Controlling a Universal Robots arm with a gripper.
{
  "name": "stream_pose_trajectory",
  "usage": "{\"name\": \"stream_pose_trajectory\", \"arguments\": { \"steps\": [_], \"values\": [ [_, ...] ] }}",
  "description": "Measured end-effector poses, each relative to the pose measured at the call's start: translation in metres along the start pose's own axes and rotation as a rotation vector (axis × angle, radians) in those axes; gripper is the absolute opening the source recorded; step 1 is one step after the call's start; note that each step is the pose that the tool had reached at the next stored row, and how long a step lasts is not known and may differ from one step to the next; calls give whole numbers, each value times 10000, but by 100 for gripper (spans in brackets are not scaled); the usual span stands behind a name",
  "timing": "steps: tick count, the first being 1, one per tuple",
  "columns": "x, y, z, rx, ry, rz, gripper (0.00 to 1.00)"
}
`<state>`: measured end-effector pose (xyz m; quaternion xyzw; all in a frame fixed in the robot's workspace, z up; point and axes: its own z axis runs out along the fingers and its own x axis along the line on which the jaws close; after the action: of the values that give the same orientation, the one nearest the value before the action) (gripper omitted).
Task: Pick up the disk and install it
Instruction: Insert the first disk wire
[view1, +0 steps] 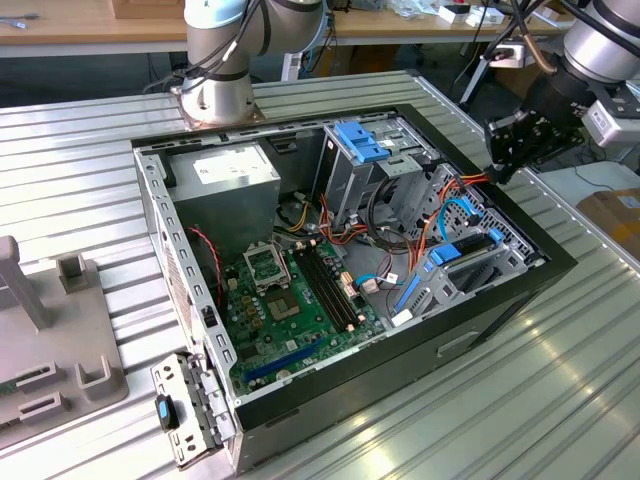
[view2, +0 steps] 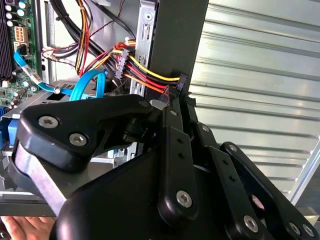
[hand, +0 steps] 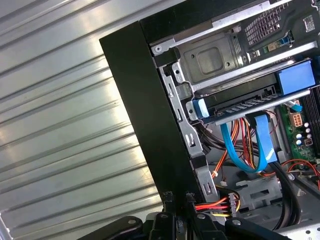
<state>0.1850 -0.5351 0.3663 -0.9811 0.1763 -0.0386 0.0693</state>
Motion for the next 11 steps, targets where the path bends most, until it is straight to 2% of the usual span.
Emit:
{"name": "stream_pose_trajectory", "arguments": {
  "steps": [2, 3, 4, 11],
  "values": [
    [0, -2, -2, -4, 2, -1, 19],
    [-1, -2, -1, -2, 1, -1, 12],
    [-1, -3, 0, 0, 0, 0, 11],
    [-3, -8, 1, 0, 0, -1, 11]
  ]
}}
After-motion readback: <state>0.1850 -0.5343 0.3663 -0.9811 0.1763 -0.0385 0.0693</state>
